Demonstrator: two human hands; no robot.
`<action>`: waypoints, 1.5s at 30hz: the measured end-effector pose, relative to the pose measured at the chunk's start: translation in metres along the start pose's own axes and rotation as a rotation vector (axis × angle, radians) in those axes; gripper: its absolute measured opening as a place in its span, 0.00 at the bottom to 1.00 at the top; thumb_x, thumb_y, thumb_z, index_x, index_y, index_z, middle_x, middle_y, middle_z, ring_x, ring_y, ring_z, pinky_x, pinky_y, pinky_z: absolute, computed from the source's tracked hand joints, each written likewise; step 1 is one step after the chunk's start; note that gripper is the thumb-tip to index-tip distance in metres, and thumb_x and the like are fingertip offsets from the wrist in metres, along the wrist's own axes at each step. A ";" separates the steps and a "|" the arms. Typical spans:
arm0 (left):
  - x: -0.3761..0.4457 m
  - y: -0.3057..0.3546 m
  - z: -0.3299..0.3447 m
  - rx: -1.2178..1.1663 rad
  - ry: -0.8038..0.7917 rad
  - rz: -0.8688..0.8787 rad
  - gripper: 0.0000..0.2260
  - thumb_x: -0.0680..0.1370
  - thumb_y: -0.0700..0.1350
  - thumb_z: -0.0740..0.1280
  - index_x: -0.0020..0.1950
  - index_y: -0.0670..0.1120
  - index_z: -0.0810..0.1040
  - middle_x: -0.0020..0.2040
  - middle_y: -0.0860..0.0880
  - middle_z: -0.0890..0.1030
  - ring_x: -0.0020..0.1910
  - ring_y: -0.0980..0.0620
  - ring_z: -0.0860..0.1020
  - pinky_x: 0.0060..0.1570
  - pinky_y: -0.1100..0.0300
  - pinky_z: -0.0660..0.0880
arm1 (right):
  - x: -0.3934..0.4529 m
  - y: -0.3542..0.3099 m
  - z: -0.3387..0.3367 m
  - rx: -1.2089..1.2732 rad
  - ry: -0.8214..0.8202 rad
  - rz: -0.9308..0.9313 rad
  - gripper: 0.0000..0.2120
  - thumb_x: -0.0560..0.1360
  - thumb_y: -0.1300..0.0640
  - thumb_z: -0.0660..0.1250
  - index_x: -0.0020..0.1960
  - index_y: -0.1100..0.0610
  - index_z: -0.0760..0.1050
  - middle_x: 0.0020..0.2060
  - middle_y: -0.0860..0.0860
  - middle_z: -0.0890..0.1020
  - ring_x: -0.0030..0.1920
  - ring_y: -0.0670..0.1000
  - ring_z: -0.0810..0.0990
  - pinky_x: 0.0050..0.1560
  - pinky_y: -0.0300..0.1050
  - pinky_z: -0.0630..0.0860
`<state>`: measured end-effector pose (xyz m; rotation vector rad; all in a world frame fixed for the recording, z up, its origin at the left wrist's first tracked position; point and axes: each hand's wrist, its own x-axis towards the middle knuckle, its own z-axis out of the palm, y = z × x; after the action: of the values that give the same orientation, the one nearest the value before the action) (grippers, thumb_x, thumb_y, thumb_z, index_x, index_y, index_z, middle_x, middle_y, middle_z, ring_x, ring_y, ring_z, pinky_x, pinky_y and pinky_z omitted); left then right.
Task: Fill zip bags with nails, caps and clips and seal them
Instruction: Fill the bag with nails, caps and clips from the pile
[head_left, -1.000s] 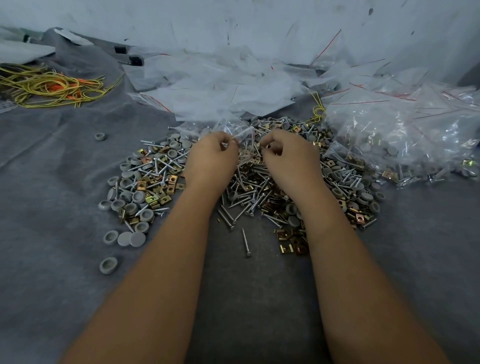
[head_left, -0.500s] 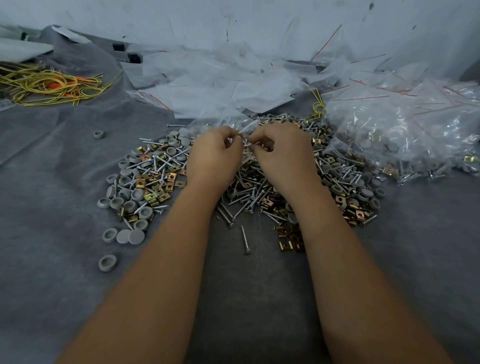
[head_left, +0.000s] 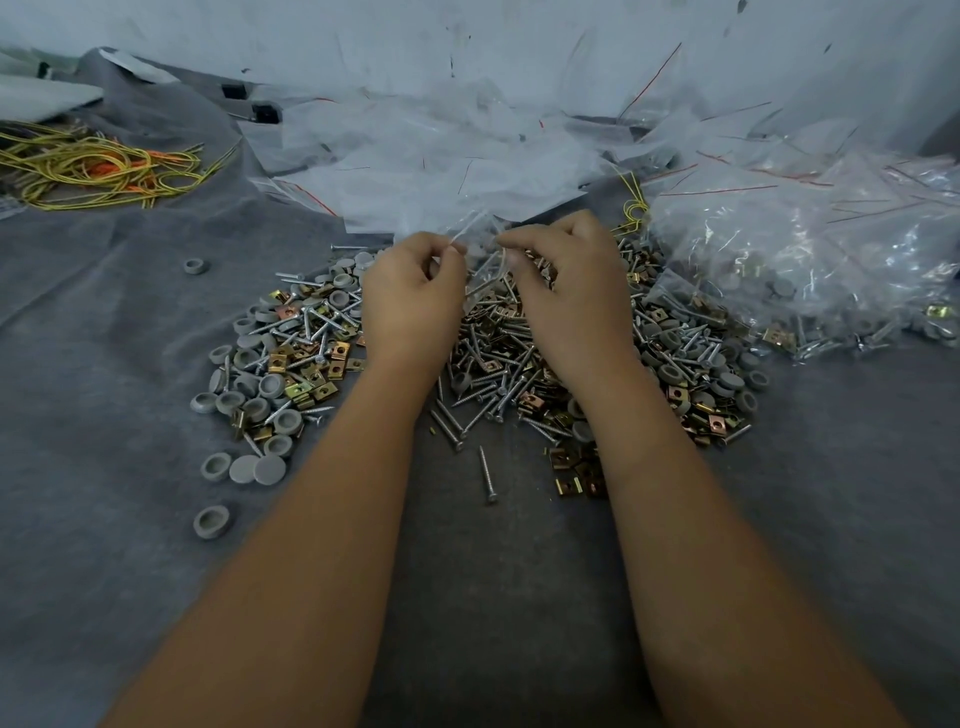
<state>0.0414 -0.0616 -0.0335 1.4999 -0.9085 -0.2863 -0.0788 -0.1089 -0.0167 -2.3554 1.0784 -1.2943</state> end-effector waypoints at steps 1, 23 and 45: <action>0.001 -0.001 0.000 0.008 0.003 -0.001 0.10 0.77 0.44 0.62 0.38 0.56 0.77 0.30 0.51 0.76 0.29 0.53 0.72 0.33 0.57 0.70 | 0.000 0.000 0.000 -0.006 -0.009 0.012 0.11 0.78 0.56 0.66 0.58 0.50 0.81 0.47 0.49 0.74 0.53 0.51 0.74 0.52 0.46 0.73; 0.002 0.007 -0.013 -0.108 0.468 0.296 0.13 0.83 0.44 0.57 0.65 0.43 0.74 0.32 0.61 0.74 0.32 0.61 0.72 0.35 0.67 0.68 | -0.003 0.004 0.011 -0.320 -0.550 -0.078 0.18 0.79 0.56 0.62 0.68 0.50 0.74 0.58 0.51 0.76 0.62 0.54 0.70 0.60 0.50 0.68; 0.017 -0.006 -0.025 -0.080 0.295 -0.052 0.13 0.78 0.40 0.60 0.57 0.49 0.80 0.29 0.53 0.71 0.26 0.56 0.66 0.31 0.62 0.63 | -0.011 -0.025 0.019 -0.303 -0.514 -0.245 0.14 0.74 0.44 0.67 0.54 0.49 0.82 0.49 0.50 0.77 0.56 0.53 0.70 0.54 0.47 0.63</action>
<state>0.0713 -0.0553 -0.0286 1.4475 -0.6172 -0.1321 -0.0556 -0.0862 -0.0215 -2.8879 0.8859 -0.5423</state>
